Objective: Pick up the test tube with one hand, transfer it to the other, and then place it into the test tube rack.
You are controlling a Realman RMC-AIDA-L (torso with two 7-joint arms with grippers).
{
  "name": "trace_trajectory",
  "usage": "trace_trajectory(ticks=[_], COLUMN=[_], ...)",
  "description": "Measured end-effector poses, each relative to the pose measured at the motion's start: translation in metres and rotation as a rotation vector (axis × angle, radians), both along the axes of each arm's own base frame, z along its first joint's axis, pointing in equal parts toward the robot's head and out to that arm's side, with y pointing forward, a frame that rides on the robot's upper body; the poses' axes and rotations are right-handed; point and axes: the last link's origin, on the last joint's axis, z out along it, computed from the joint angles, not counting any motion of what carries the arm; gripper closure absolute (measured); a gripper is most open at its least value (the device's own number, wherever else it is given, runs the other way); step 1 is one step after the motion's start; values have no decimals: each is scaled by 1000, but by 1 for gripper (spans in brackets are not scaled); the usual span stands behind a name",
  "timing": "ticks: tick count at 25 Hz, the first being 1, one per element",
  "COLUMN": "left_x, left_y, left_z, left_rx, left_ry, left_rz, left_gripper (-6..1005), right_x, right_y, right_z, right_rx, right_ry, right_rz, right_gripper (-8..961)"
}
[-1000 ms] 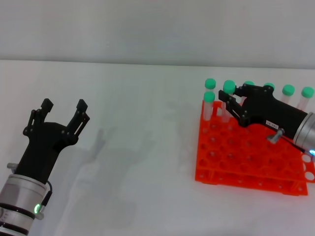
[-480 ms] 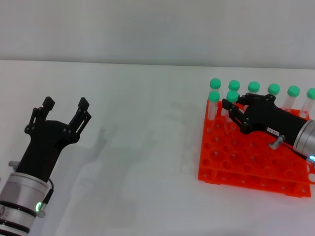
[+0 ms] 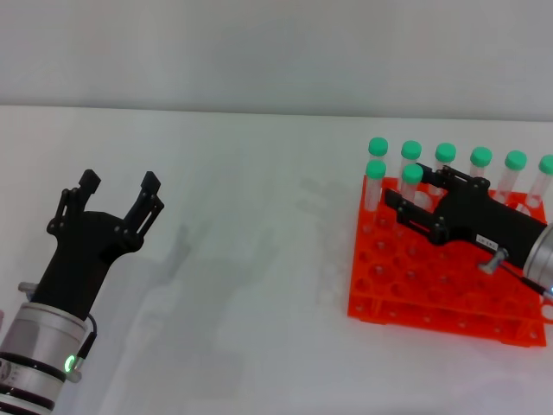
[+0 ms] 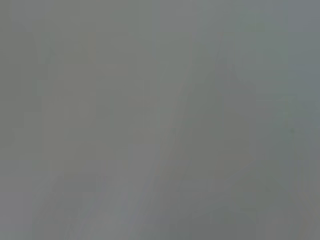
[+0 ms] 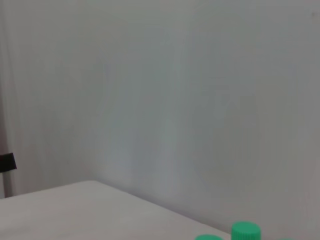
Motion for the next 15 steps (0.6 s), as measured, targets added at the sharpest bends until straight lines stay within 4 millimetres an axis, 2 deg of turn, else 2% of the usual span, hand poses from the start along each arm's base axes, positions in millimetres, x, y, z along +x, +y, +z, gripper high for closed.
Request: trace_trajectory(ticks=[4, 11, 15], left_x=[0, 0, -1], left_y=[0, 2, 5], left_z=[0, 2, 3], left_rx=[-1, 5, 8], left_ry=[-1, 1, 16], left_rz=[-2, -2, -4], left_gripper=[104, 105, 106], right_x=[6, 33, 66], right_y=[-7, -35, -54], right_z=[3, 26, 54], right_rx=[-4, 49, 234], right_ry=[31, 105, 139], right_rz=[-17, -30, -121], right_gripper=[393, 328, 314])
